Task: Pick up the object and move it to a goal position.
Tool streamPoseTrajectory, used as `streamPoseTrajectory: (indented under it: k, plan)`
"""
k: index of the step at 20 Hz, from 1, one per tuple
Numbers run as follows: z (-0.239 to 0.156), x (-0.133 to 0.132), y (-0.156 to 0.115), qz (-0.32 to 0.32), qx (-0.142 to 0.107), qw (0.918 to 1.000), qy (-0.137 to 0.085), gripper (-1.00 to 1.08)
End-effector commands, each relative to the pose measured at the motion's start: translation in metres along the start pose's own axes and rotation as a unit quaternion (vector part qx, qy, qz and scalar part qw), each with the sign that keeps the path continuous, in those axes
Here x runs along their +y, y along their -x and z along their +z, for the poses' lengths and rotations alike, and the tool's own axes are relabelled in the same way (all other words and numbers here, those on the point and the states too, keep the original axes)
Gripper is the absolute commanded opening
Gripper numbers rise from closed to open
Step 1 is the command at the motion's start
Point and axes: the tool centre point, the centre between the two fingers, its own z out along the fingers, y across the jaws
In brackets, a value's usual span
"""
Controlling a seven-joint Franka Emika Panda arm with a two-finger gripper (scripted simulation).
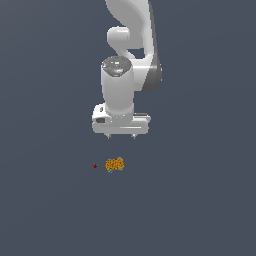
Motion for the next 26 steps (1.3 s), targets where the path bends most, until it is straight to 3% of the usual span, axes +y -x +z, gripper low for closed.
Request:
streamPoseTrajectory:
  k: [1,9,15,26]
  plan:
    - [0.0,0.0,0.0,0.0,0.0,1.0,0.0,1.0]
    - [-0.022,-0.016,-0.01,-0.01,0.018,0.9997,-0.01,1.0]
    - [-0.021,-0.016,-0.011,-0.007,0.018,0.9998,-0.01,1.0]
    - [-0.009,-0.009,-0.017,0.064,0.014,0.9977,-0.014,1.0]
